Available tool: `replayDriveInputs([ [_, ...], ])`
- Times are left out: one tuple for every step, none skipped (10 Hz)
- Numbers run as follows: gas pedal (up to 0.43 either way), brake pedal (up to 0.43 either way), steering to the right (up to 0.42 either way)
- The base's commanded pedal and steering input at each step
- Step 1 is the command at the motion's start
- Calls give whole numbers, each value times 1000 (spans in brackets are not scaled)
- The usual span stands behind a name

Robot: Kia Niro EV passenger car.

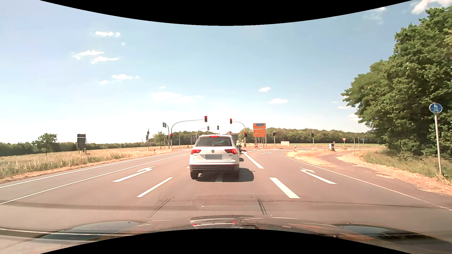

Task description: Follow the waypoints while adhering to traffic rules and regulations

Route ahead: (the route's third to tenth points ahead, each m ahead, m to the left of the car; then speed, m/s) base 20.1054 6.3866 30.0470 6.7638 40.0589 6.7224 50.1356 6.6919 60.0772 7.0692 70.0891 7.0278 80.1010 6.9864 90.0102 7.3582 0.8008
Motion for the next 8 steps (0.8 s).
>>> replayDriveInputs([
  [0,0,-5],
  [0,0,-5],
  [0,0,-5],
  [0,0,-5],
  [0,0,-6],
  [0,0,-6],
  [0,0,-5],
  [0,0,-6],
])
